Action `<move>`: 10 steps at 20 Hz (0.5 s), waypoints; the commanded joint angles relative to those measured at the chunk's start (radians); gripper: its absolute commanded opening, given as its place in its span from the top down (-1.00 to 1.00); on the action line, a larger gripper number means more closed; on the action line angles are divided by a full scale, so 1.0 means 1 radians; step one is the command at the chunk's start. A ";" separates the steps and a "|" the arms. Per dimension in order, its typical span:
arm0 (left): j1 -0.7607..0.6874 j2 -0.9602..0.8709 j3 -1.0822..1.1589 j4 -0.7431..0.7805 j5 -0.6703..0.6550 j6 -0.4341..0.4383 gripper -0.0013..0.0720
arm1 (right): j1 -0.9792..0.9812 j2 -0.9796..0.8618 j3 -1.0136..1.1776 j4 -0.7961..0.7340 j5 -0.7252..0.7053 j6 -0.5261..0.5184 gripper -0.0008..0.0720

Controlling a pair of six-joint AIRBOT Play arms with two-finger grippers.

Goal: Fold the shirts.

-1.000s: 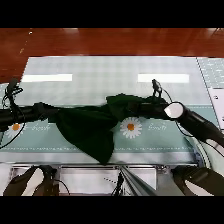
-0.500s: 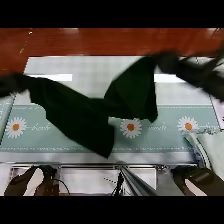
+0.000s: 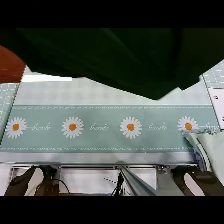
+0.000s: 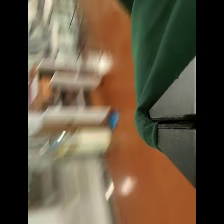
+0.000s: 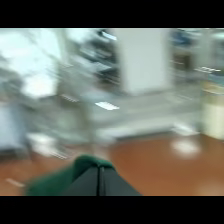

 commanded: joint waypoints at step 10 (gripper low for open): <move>-0.086 0.036 -0.027 0.207 -0.243 -0.102 0.91 | -0.110 -0.110 0.066 -0.154 0.827 -0.175 0.90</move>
